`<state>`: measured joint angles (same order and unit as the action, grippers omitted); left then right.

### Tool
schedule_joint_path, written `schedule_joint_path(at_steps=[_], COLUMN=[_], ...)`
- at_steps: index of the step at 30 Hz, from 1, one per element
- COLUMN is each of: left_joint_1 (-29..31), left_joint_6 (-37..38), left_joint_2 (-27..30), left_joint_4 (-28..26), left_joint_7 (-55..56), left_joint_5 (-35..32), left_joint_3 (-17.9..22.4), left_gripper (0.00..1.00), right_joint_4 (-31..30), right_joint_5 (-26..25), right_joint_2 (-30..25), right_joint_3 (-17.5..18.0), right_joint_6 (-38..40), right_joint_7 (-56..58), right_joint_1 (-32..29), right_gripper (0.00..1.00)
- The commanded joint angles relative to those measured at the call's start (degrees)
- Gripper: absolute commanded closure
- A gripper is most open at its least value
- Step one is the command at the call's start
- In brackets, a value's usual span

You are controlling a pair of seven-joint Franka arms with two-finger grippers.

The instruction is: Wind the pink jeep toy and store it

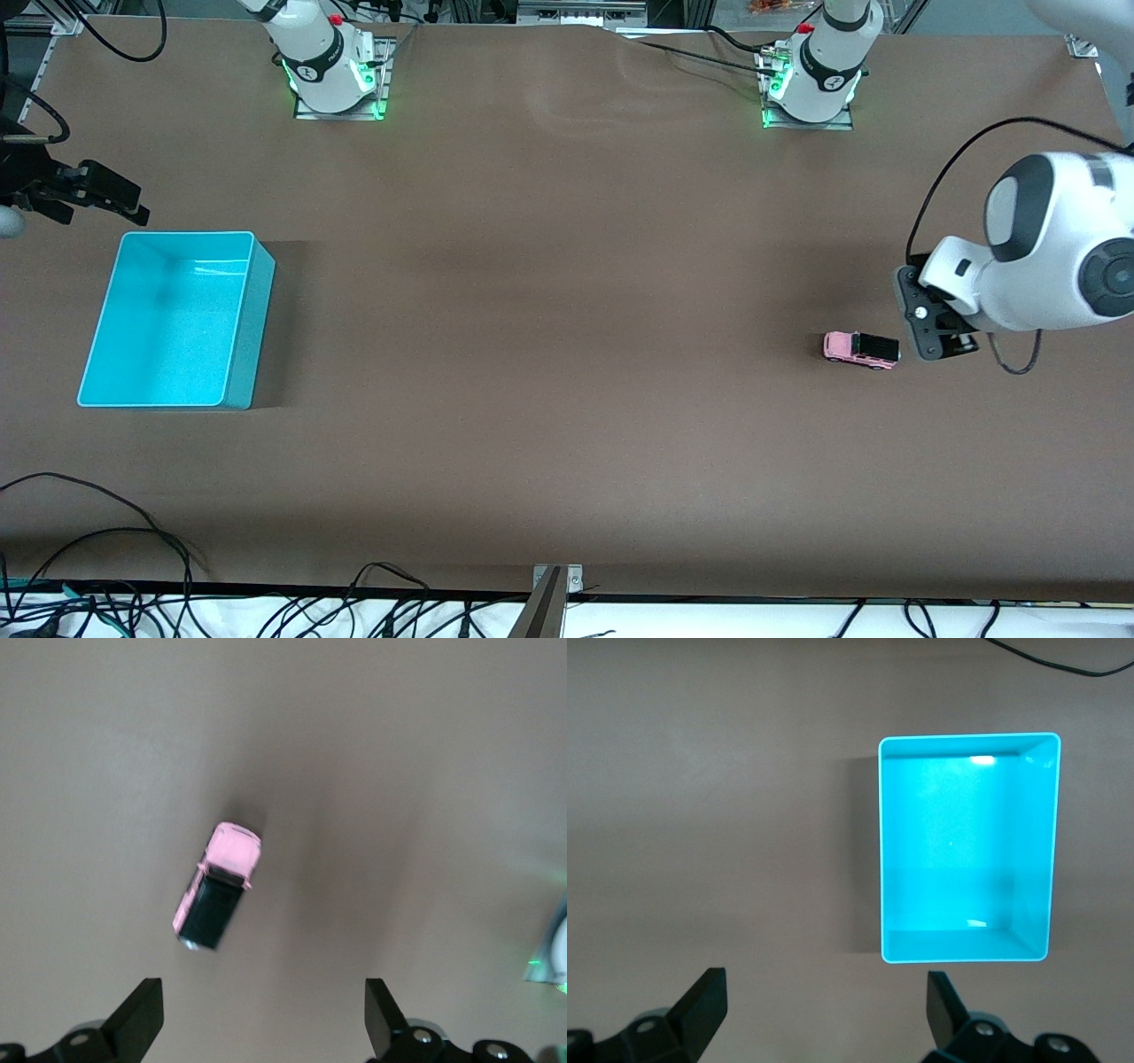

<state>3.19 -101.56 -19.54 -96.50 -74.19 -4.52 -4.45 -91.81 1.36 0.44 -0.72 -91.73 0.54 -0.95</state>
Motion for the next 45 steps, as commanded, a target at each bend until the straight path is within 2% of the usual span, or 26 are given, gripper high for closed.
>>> schedule_joint_path(at_steps=[1, 11, 15, 20, 41, 43, 45], left_joint_1=[1.64, 2.17, 2.26, 2.34, 4.02, 4.19, 4.19], left_joint_6=[-9.52, -26.13, -30.36, -31.86, -38.01, -38.1, -38.02], left_joint_2=[0.38, -0.33, -1.99, -4.37, -8.85, -9.03, -9.12], left_joint_4=[-7.02, -16.96, -18.72, -18.72, -18.64, -18.72, -18.72], left_joint_7=[-8.94, -17.13, -17.3, -17.74, -18.45, -18.45, -18.45], left_joint_5=[-1.54, -1.63, -1.72, -4.44, -4.62, -4.62, -4.62], left_joint_3=[-0.3, -0.3, -0.3, -0.3, -0.3, -0.3, -0.3], left_gripper=[0.0, 0.0, 0.0, 0.0, 0.0, 0.03, 0.19], right_joint_4=[1.02, 0.94, 0.94, 0.94, 0.94, 0.94, 0.94], right_joint_5=[-0.13, -0.13, -0.13, -0.13, -0.13, -0.13, -0.13], right_joint_2=[-0.18, -0.18, -0.18, -0.09, -0.09, -0.09, -0.09], right_joint_3=[0.02, 0.02, 0.02, 0.02, 0.02, 0.02, -0.07], right_joint_6=[1.11, 1.02, 1.02, 1.02, 1.02, 1.02, 1.02], right_joint_7=[-0.45, -0.45, -0.45, -0.45, -0.37, -0.37, -0.37], right_joint_1=[0.07, 0.07, 0.07, 0.07, 0.07, 0.07, 0.07], right_gripper=[0.0, 0.0, 0.0, 0.0, 0.0, 0.0, 0.0])
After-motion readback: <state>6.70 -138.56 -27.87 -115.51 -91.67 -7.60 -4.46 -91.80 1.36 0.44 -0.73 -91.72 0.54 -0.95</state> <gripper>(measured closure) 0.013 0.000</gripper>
